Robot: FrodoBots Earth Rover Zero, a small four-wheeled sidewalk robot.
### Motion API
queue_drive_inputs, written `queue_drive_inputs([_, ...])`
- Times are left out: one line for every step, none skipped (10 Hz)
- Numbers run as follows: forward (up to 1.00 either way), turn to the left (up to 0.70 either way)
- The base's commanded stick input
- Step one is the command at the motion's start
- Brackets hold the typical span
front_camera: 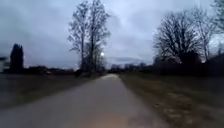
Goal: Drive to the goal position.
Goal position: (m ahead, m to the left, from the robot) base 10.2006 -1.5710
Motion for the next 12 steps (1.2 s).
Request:
queue_drive_inputs([1.0, 0.04])
queue_drive_inputs([1.0, 0.04])
queue_drive_inputs([1.0, 0.04])
queue_drive_inputs([1.0, 0.04])
queue_drive_inputs([1.0, 0.04])
queue_drive_inputs([1.0, 0.04])
queue_drive_inputs([1.0, 0.04])
queue_drive_inputs([1.0, 0.04])
queue_drive_inputs([1.0, 0.04])
queue_drive_inputs([1.0, 0.04])
queue_drive_inputs([1.0, 0.04])
queue_drive_inputs([1.0, 0.04])
